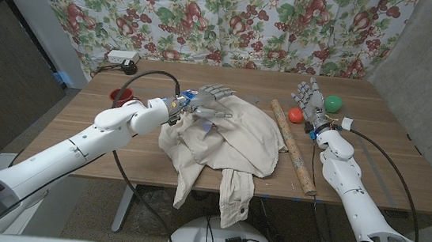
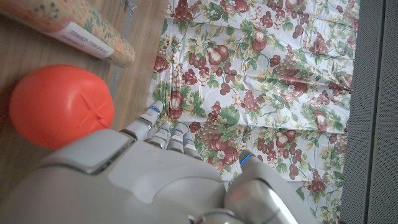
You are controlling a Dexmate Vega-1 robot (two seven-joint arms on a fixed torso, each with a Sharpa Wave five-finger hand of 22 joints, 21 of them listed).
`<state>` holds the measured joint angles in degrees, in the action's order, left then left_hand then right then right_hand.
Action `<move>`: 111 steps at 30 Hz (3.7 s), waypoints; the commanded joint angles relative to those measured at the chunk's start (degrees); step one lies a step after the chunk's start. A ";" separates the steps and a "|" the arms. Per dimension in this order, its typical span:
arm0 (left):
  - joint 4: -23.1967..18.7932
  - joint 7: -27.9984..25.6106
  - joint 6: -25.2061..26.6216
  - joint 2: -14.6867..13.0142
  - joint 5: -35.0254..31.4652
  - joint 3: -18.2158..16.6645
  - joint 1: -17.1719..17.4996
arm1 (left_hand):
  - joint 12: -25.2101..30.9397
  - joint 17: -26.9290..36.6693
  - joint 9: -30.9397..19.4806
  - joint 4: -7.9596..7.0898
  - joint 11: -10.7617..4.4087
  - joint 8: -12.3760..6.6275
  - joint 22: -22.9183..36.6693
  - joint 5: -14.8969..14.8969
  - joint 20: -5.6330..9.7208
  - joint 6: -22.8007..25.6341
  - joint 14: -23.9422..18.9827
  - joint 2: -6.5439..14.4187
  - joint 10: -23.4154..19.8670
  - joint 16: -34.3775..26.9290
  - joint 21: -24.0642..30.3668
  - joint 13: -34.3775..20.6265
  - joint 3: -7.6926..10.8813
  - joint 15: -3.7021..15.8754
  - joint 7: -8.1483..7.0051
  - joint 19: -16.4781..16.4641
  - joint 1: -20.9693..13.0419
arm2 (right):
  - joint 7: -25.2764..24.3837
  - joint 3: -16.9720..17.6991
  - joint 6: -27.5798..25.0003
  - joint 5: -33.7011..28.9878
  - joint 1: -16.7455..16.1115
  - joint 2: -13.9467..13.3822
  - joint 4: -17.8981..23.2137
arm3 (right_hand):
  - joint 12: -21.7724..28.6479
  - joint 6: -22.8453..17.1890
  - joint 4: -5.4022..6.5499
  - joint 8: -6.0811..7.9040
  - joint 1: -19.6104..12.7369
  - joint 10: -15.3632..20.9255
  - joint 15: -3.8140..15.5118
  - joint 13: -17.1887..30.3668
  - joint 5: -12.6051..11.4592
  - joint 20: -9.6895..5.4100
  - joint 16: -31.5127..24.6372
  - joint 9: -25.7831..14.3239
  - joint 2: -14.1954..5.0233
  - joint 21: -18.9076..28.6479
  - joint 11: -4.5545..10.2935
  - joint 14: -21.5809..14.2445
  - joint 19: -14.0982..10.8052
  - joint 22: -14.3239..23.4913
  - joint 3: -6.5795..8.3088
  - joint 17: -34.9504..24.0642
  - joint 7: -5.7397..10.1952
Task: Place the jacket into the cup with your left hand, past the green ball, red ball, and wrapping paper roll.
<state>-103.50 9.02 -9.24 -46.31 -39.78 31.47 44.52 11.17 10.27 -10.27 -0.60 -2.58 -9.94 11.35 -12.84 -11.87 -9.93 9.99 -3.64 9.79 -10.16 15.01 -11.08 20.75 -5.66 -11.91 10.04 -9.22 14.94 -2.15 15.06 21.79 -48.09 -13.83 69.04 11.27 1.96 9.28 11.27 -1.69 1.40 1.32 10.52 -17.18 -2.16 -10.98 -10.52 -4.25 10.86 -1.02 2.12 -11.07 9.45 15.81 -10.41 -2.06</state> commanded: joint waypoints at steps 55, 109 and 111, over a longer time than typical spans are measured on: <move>3.50 4.76 0.28 0.19 0.60 3.55 -1.47 | -0.61 0.39 -0.34 2.75 2.14 -0.24 0.46 -3.05 -0.69 -22.11 14.72 -3.54 21.69 -0.10 -1.55 -0.21 -2.90 -2.14 0.20 2.52 -3.67 | -0.79 -0.76 0.18 -0.67 0.62 0.41 -0.99 | -0.23 -0.37 -0.29 -0.11 -0.36 0.29 -0.45 0.18 -0.27 -0.62 0.05 -0.30 -3.02 0.20 -0.03 0.01 -0.78 0.35 -0.21 -0.19 -0.14; 7.20 5.52 0.15 1.57 -3.98 8.21 -3.91 | 0.24 0.37 -0.33 2.69 2.92 -0.61 0.62 -4.29 -0.68 -23.34 14.49 -3.17 22.08 -0.76 -1.95 -0.16 -4.05 -3.38 0.48 3.26 -4.39 | -0.78 -1.28 0.85 -0.69 2.45 1.05 -4.37 | -0.25 -0.40 -0.32 -0.11 -0.44 0.26 -0.50 0.18 -0.30 -0.57 0.06 -0.30 -3.01 0.17 -0.14 0.01 -0.69 0.35 -0.25 -0.20 -0.12; 6.61 5.20 0.70 1.50 -5.04 8.32 -3.73 | 1.31 0.27 -0.31 3.53 2.73 -1.77 0.87 -4.75 -0.66 -20.99 11.14 -3.12 19.53 -1.82 -1.11 -0.11 -4.33 -3.43 -0.05 1.23 -6.11 | -0.64 -1.30 1.18 -0.78 2.44 0.98 -4.51 | -0.24 -0.38 -0.32 -0.12 -0.44 0.28 -0.49 0.18 -0.30 -0.57 0.06 -0.30 -3.01 0.17 -0.16 0.02 -0.69 0.35 -0.25 -0.20 -0.12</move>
<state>-96.01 14.71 -9.80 -44.85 -41.51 38.75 40.76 10.91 10.51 -10.24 2.20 -0.07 -10.22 11.91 -16.81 -11.85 -10.26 9.98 -6.56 9.80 -10.77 13.07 -11.04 16.82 -8.75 -11.56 10.06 -13.14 14.18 -3.41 15.80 20.98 -45.72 -12.86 64.91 11.00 1.96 9.03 11.27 -1.69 1.39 1.12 10.52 -17.18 -2.45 -10.98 -10.53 -4.25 10.86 -1.02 1.92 -11.37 9.45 15.58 -10.52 -2.06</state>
